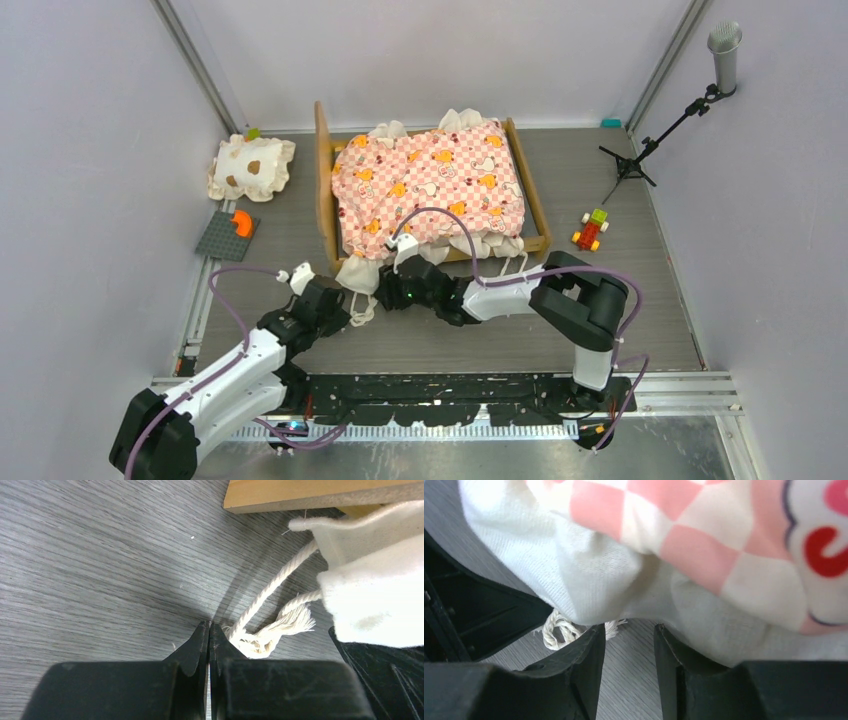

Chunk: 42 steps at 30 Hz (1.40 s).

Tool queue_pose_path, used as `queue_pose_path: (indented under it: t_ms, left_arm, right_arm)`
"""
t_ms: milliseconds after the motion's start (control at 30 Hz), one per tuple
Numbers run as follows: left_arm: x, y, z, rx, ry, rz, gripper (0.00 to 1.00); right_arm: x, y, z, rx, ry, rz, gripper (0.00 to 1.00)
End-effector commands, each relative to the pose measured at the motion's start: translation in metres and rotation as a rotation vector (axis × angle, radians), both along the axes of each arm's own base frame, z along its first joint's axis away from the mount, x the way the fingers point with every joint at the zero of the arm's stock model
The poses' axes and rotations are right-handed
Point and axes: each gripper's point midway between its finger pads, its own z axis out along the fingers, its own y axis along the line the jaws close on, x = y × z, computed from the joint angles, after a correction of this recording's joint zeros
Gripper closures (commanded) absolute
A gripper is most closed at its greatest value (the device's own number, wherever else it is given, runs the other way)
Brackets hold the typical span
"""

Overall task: Set up the pet bed
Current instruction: Tie the ropes to the bed frame.

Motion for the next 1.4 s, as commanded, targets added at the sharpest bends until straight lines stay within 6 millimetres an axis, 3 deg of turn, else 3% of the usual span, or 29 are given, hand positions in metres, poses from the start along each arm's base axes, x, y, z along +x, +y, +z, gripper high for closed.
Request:
queue_pose_path:
  t_ms: [0,367,567,767,967,1033,1233,1367]
  left_arm:
    - [-0.006,0.008,-0.004,0.044,0.035,0.005,1.0]
    - [-0.004,0.006,-0.001,0.037,0.023,0.001,1.0]
    - [-0.002,0.005,-0.001,0.036,0.02,-0.002,1.0]
    - [-0.003,0.004,-0.002,0.037,0.028,-0.006,1.0]
    - [-0.003,0.004,-0.002,0.035,0.024,-0.006,1.0]
    - [-0.002,0.004,-0.002,0.034,0.023,-0.006,1.0]
    - [-0.003,0.004,-0.002,0.036,0.028,0.0,1.0]
    - [-0.003,0.009,0.001,0.054,0.03,0.021,1.0]
  right_arm:
    - [0.01,0.017,0.021,0.168,0.076,-0.129,0.52]
    - [0.003,0.026,0.005,0.276,0.25,-0.217,0.46]
    - [0.005,0.016,-0.009,0.232,0.256,-0.263,0.53]
    - [-0.001,0.025,-0.011,0.271,0.293,-0.228,0.62]
    - [-0.005,0.027,-0.008,0.291,0.303,-0.209,0.62]
    - [-0.005,0.027,-0.008,0.294,0.304,-0.208,0.68]
    - [-0.007,0.027,-0.005,0.318,0.308,-0.203,0.98]
    - [-0.005,0.022,-0.001,0.319,0.297,-0.22,0.99]
